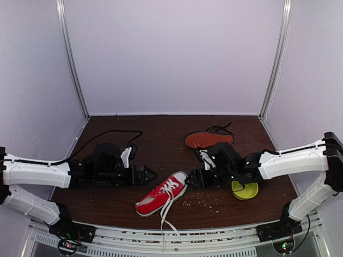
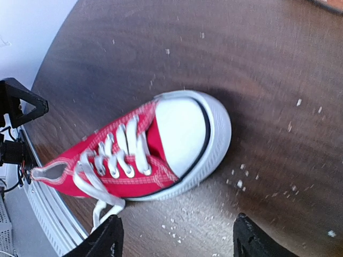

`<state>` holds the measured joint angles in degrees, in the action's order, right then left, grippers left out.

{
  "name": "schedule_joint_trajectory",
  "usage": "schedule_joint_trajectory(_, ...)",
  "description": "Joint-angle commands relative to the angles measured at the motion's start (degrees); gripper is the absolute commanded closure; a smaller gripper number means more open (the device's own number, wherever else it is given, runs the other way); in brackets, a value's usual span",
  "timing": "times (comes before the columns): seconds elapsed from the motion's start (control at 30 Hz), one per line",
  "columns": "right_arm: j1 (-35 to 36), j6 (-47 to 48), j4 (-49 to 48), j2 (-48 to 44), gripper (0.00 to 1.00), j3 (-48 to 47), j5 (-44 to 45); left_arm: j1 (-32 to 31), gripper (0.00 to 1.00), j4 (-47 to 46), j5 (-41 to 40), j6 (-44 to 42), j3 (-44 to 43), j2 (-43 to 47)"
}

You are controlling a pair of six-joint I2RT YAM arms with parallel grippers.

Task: Tie the shoes
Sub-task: Adjust the shoe at the center of the board.

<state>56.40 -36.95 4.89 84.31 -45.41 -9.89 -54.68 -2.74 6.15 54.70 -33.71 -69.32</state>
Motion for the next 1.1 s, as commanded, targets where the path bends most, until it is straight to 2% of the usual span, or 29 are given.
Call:
schedule_joint_trajectory(0.0,2.2,-6.4,-5.2,2.7,0.32,2.9,-3.2,-3.3,0.09,1.5,2.5,3.7,4.4,1.6)
schedule_joint_trajectory(0.2,4.3,-10.5,-12.5,8.8,0.38,2.6,-4.6,-10.1,0.09,0.1,3.8,6.4,6.2,0.9)
schedule_joint_trajectory(0.4,4.3,-6.8,-8.9,14.0,0.52,-4.1,-2.8,-13.5,0.09,-8.2,6.1,10.2,7.7,-3.0)
schedule_joint_trajectory(0.53,4.2,-4.5,-7.1,15.1,0.54,-6.9,-1.6,-14.6,0.09,-4.3,4.3,8.8,4.7,-3.7)
schedule_joint_trajectory(0.67,3.2,-4.3,-7.6,14.2,0.54,-5.6,-0.3,-14.7,0.09,-7.2,1.4,11.4,6.5,0.1)
schedule_joint_trajectory(0.8,2.5,-4.6,-8.7,13.2,0.54,-3.9,-1.7,-14.7,0.08,0.7,-3.7,11.8,5.9,4.7)
schedule_joint_trajectory(0.9,2.5,-5.0,-9.0,10.6,0.58,-1.5,-2.2,-14.7,0.05,4.0,-8.6,8.4,4.7,7.8)
schedule_joint_trajectory(0.97,2.6,-5.1,-9.7,8.3,0.63,1.3,-2.7,-14.5,0.02,4.0,-10.5,4.9,4.0,7.9)
schedule_joint_trajectory(1.07,3.2,-5.5,-9.8,4.6,0.65,5.2,-3.5,-11.7,0.02,6.6,-9.3,2.6,2.0,4.6)
